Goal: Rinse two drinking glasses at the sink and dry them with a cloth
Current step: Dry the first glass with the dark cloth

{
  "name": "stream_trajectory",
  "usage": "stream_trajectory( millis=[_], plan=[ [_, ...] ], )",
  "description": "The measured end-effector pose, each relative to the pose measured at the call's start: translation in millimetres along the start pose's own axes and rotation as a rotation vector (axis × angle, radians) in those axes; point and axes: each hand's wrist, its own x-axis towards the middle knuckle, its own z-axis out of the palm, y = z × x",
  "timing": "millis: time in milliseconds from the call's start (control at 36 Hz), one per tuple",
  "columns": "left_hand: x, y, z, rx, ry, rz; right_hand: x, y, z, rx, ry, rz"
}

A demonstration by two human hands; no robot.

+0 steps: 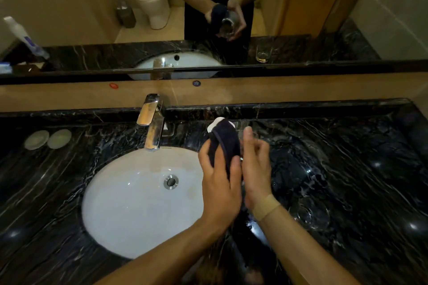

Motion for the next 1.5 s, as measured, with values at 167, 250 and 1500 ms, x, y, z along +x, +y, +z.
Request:
stream_trajectory(
  millis=[167, 250, 1500],
  plan=[
    [-12.5, 4.7, 1.8, -0.069, 0.052, 0.077, 5.2, -3.8, -9.1, 0.161, -0.008, 0.028],
    [-9.2, 10.2, 1.0, -0.157, 0.049, 0.035, 10.5, -5.5, -16.1, 0.246, -0.059, 0.086],
    [1.8, -5.0, -3.2, -0.091, -0.058, -0.054, 18.3, 3.8, -13.0, 0.295, 0.105, 0.228]
  ],
)
